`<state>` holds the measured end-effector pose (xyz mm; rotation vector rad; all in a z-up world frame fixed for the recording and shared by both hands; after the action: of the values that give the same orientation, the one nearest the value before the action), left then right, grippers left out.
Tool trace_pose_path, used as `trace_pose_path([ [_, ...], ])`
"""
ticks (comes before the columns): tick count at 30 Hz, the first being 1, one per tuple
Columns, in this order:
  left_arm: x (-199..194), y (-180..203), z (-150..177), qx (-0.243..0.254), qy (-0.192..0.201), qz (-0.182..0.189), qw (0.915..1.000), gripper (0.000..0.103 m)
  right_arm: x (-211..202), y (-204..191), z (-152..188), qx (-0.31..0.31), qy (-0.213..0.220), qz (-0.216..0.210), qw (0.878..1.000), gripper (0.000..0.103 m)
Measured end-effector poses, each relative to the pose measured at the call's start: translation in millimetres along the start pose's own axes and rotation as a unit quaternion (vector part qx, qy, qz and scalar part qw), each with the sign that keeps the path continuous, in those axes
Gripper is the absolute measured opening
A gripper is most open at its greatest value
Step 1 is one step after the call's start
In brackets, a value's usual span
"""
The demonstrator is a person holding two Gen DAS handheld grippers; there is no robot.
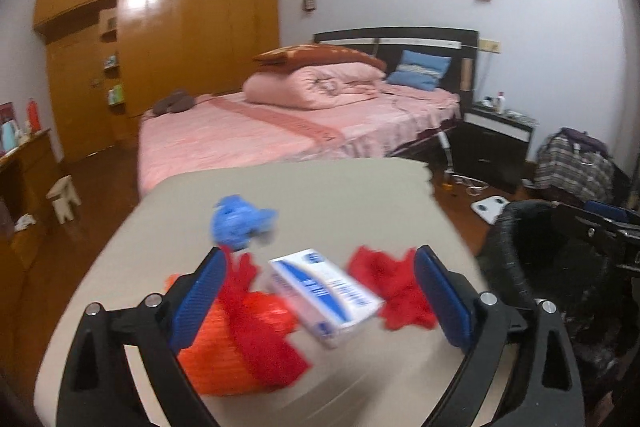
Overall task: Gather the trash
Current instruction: 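Grasp the red cloth with the right tool while the left tool returns to the pile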
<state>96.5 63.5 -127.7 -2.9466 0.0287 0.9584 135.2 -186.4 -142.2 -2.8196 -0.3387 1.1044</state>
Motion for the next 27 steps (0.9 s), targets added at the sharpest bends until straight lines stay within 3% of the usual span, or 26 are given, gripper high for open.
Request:
trace_pose_path([
  [7,6,-32,9,-0.018,-0.009,-0.031,0.9993,0.093,40,-47,-2,-0.042,-0.027,-0.022,0.998,0.097],
  [19,26,-59,19,-0.040,-0.029,-0.049,0.9976,0.092,102,-65,8,-0.059,-0.072,-0.011,0.996,0.097],
  [27,31,-55,20,-0.041,-0.032,-0.045,0.9977,0.092,134,-62,17,-0.057,-0.121,-0.012,0.991,0.078],
])
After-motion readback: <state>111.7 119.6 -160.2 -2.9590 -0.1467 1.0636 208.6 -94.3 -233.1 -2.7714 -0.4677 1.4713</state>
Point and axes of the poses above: each gripper's, at about its wrist camera, not at the fingertips, and x roughly the way its jaws point, y to its right, z to its underside, the point moved 1 cm from there along x, roughly the way its jaws point, and after that the axes turned 7 degrees about -y, right-handed, at the moved point
